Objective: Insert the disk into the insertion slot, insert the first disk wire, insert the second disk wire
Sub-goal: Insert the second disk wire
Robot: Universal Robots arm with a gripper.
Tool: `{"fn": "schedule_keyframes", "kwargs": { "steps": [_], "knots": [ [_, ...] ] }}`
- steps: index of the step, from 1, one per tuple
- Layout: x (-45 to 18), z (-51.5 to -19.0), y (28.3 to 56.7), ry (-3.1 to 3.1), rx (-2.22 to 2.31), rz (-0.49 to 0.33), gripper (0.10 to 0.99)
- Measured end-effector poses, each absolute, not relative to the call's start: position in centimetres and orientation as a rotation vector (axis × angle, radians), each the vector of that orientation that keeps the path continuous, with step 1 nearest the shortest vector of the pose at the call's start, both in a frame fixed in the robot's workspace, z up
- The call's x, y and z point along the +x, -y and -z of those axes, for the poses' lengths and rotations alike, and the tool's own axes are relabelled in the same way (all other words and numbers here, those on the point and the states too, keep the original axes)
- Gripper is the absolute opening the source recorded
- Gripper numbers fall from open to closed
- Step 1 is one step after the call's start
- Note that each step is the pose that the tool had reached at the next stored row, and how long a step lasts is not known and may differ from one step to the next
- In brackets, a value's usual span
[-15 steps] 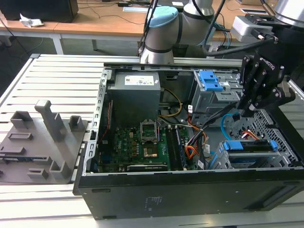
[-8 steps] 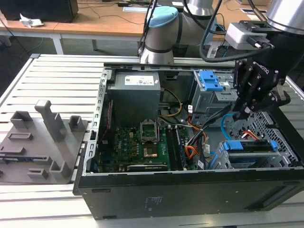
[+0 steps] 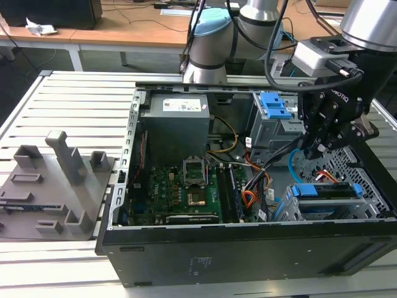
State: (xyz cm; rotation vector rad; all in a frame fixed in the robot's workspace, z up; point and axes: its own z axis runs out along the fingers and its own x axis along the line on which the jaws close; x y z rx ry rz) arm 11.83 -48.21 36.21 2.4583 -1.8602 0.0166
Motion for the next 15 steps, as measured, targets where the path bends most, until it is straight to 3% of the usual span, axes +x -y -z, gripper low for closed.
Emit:
{"fn": "schedule_keyframes", "kwargs": {
  "steps": [7, 8, 10, 15],
  "knots": [
    [11.63, -36.08, 48.21, 1.840, 2.472, -0.019, 0.302],
    [11.63, -36.08, 48.21, 1.840, 2.472, -0.019, 0.286],
    [11.63, -36.08, 48.21, 1.840, 2.472, -0.019, 0.165],
    [11.62, -36.07, 48.21, 1.840, 2.472, -0.019, 0.165]
  ]
}}
